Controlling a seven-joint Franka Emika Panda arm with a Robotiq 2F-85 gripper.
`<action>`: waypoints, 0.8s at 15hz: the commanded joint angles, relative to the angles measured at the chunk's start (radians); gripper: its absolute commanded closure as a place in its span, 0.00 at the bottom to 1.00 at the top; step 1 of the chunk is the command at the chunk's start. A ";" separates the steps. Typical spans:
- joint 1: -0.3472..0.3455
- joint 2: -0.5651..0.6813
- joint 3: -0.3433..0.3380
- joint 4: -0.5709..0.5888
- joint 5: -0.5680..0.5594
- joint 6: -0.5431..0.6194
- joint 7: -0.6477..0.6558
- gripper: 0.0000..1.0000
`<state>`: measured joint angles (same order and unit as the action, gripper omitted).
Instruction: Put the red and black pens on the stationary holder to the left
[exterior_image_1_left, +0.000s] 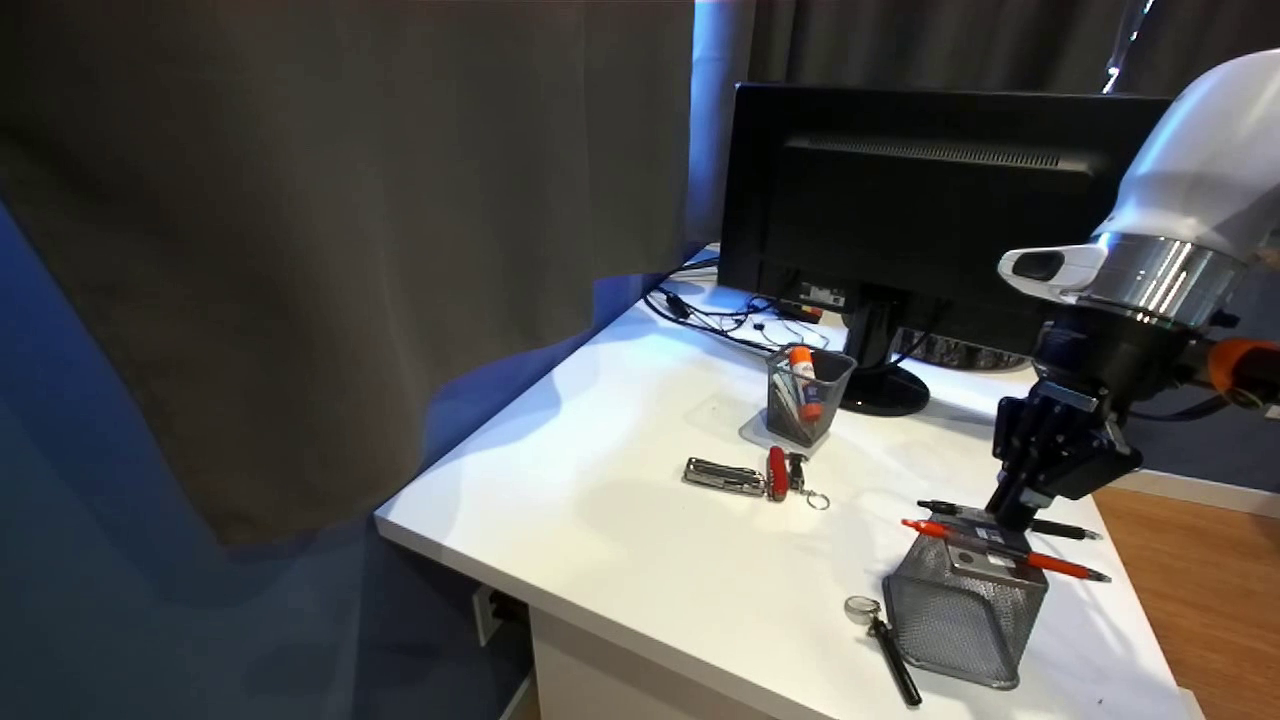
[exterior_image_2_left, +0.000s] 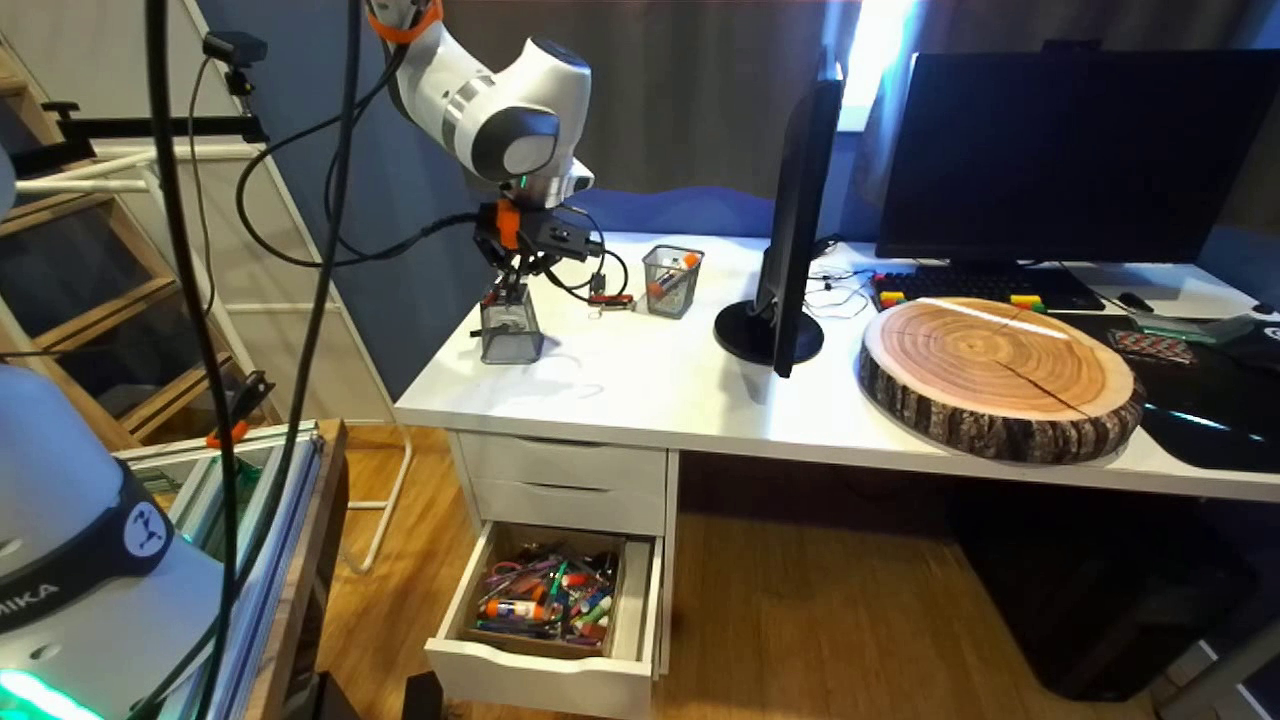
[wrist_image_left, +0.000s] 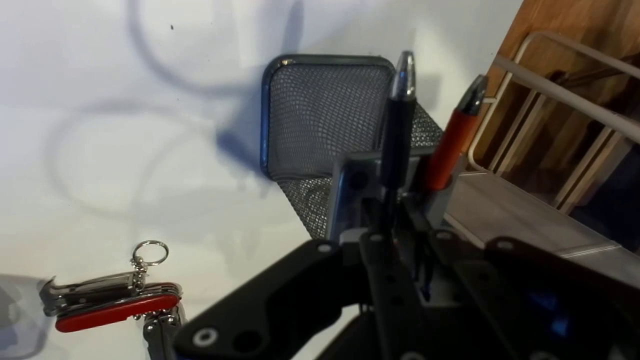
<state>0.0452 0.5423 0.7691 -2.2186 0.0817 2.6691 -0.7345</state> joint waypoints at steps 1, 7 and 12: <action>0.023 -0.015 -0.018 -0.004 0.013 0.018 0.040 0.97; 0.027 -0.007 -0.022 0.003 0.006 0.009 0.061 0.97; 0.034 -0.003 -0.024 0.007 0.005 0.006 0.061 0.97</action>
<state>0.0541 0.5428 0.7606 -2.2185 0.0817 2.6712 -0.6950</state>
